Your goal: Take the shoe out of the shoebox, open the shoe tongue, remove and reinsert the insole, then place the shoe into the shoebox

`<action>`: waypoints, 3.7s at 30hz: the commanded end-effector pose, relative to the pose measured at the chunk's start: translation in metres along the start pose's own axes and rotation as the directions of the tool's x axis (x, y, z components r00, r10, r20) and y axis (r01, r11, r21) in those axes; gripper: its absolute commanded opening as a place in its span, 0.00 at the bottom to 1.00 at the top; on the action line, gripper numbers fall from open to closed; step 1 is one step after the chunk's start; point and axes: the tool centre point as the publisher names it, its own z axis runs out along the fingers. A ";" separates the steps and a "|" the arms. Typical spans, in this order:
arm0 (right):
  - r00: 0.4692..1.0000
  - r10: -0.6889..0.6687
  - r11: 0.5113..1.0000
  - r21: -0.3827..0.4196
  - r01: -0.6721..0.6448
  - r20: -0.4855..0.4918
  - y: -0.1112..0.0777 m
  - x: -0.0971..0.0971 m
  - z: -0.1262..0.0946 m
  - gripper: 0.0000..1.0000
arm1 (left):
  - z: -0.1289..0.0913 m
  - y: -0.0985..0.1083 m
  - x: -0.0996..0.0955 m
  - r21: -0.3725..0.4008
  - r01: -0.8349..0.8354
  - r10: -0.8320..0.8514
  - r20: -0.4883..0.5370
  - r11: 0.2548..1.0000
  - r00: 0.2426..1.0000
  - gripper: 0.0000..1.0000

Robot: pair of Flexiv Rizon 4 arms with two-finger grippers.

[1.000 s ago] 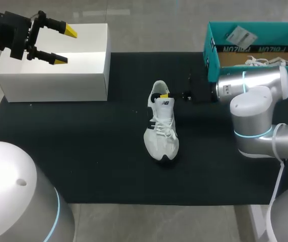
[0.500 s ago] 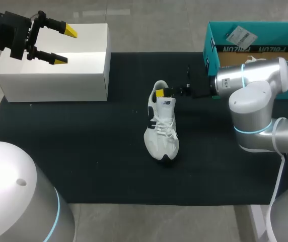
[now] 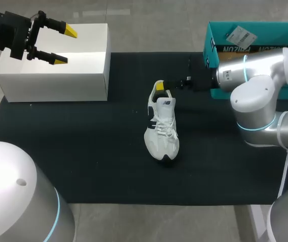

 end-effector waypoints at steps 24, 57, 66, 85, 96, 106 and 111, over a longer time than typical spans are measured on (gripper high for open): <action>0.949 0.165 0.981 0.050 -0.185 0.269 0.015 0.018 -0.021 0.00 | 0.000 0.000 -0.001 0.000 0.000 0.000 -0.004 1.000 1.000 1.00; 0.425 -0.111 0.860 0.302 -0.412 0.898 -0.008 -0.001 0.025 0.00 | 0.000 0.000 -0.001 0.000 0.000 0.000 -0.004 1.000 1.000 1.00; 0.353 -0.110 0.869 0.262 -0.419 0.929 -0.016 -0.012 0.033 0.00 | 0.000 0.000 -0.001 0.000 0.000 0.000 -0.004 1.000 1.000 1.00; 0.368 0.029 0.877 0.153 -0.455 0.929 -0.051 -0.047 0.035 0.00 | 0.000 0.000 -0.001 0.000 0.000 0.000 -0.004 1.000 1.000 1.00; 0.402 0.037 0.843 0.188 -0.504 0.915 -0.071 -0.065 0.040 0.00 | 0.000 0.000 -0.001 0.000 0.000 0.000 -0.004 1.000 1.000 1.00; 0.399 0.000 0.846 0.213 -0.489 0.917 -0.059 -0.054 0.030 0.00 | 0.000 0.000 -0.001 0.000 0.000 0.000 -0.004 1.000 1.000 1.00; 0.406 0.008 0.852 0.206 -0.481 0.914 -0.045 -0.051 0.021 0.00 | 0.000 0.000 -0.001 0.000 0.000 0.000 -0.004 1.000 1.000 1.00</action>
